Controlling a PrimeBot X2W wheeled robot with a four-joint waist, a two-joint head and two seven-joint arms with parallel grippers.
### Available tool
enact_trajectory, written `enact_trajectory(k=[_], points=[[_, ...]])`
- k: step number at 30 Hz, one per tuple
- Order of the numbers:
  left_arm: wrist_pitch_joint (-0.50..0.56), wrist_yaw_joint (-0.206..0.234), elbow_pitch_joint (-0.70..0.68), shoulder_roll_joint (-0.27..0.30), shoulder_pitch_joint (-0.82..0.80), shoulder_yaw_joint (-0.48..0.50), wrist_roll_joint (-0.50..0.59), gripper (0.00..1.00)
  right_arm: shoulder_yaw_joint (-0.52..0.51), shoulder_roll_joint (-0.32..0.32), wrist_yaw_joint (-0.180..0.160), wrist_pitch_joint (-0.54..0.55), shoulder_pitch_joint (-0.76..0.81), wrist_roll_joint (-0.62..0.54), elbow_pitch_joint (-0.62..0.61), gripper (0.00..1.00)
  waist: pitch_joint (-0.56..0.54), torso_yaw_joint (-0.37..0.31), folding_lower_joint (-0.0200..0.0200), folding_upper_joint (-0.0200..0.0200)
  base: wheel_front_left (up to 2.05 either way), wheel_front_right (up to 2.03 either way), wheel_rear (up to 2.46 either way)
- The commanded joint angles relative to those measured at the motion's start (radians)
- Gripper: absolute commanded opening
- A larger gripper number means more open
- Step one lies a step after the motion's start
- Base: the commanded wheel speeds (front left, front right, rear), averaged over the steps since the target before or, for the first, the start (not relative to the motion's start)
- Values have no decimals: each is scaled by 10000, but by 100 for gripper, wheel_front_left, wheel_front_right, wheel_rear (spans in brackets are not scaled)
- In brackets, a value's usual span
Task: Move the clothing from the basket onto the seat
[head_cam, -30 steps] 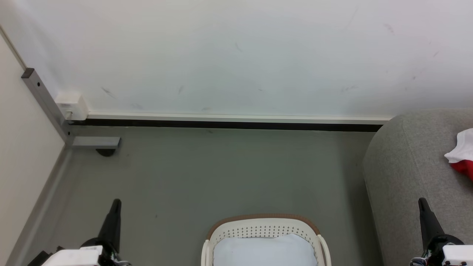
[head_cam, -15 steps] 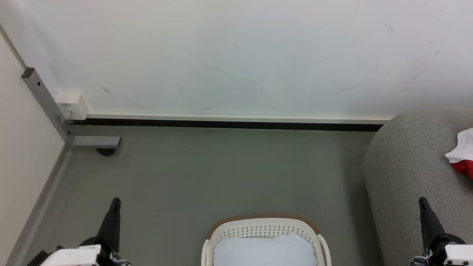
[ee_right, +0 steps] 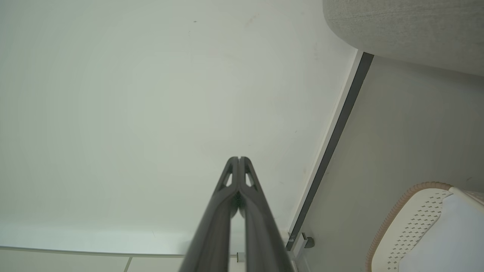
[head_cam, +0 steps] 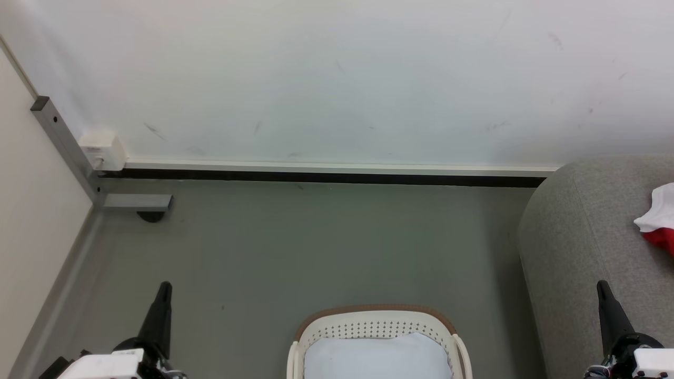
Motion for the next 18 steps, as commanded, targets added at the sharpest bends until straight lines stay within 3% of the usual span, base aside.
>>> enact_trajectory(k=[1, 18], points=[[38, 11, -36, 69, -82, 20, -132, 0, -39, -84, -21, 35, -126, 2, -57, 0, 0, 0, 0, 0, 0, 0, 0], [36, 11, -35, 69, -81, 18, -134, 0, -39, -83, -21, 35, -125, 2, -56, 0, 0, 0, 0, 0, 0, 0, 0]])
